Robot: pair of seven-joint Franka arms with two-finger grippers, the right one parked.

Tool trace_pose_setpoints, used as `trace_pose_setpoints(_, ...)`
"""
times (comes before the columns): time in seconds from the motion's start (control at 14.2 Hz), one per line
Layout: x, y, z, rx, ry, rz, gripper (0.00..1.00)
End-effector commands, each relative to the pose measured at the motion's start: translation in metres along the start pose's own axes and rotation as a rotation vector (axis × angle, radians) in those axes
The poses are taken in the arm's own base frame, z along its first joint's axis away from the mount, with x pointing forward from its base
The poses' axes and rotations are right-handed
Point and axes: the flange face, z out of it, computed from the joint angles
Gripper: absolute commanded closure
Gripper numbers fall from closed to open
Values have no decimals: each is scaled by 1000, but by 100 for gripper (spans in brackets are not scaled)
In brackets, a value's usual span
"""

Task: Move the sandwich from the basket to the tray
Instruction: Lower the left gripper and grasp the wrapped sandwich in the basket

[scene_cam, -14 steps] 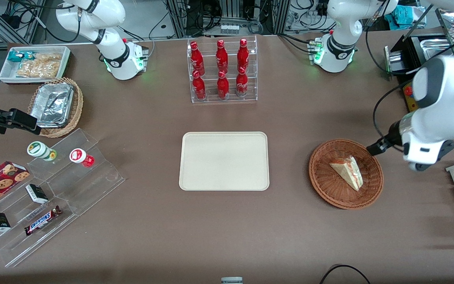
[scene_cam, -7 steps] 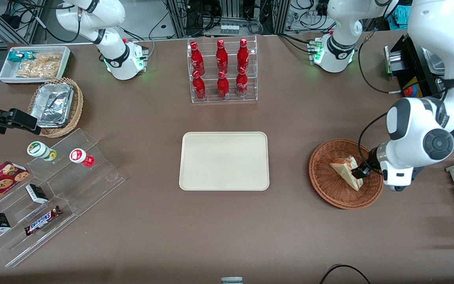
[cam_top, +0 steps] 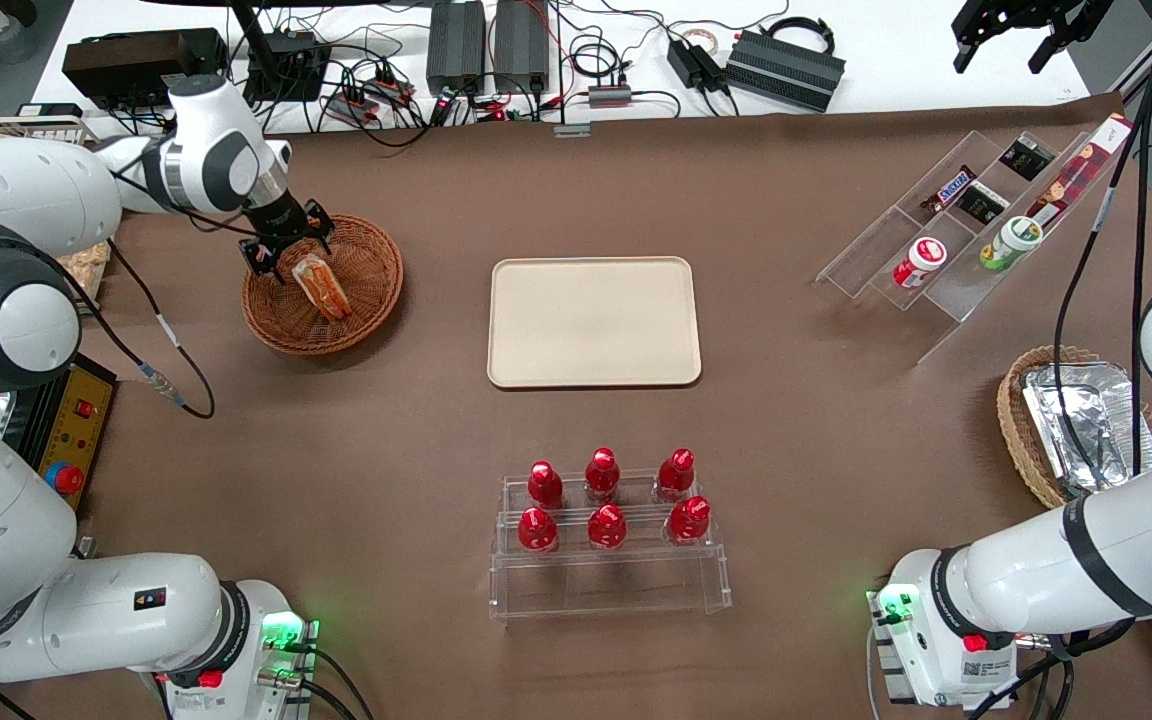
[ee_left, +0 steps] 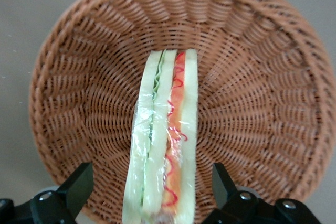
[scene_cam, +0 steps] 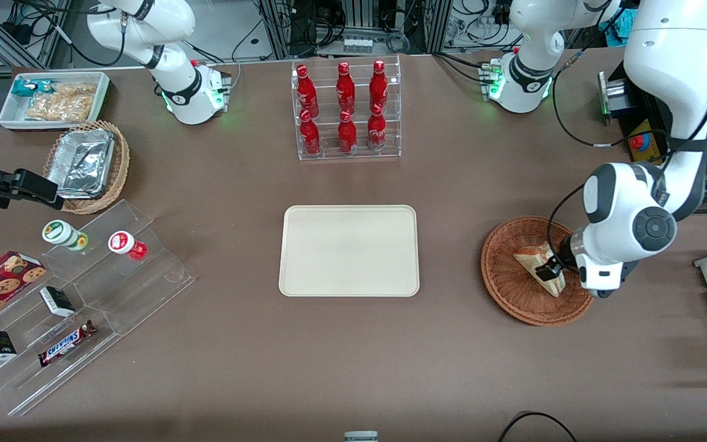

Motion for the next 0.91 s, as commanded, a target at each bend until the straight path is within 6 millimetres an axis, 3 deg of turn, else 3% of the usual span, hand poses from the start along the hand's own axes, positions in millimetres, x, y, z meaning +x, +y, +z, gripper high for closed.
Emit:
trace_pose_setpoints(0.0, -7, -5, 23, -10, 19, -9, 0)
trace_pose_setpoints(0.14, -8, -5, 34, -16, 20, -7, 2)
trace_pose_setpoints(0.21, -8, -6, 37, -13, 16, -7, 17)
trace_pose_setpoints(0.28, -7, -6, 38, -12, 15, -9, 44)
trace_pose_setpoints(0.35, -7, -6, 38, -12, 15, -9, 62)
trace_pose_setpoints(0.42, -6, -4, 34, -18, 20, -8, 75)
trace_pose_setpoints(0.49, -5, -3, 29, -21, 25, -6, 82)
trace_pose_setpoints(0.7, -3, 18, -7, -21, 30, 17, 83)
trace_pose_setpoints(0.84, -28, 55, -42, 20, 8, 77, 83)
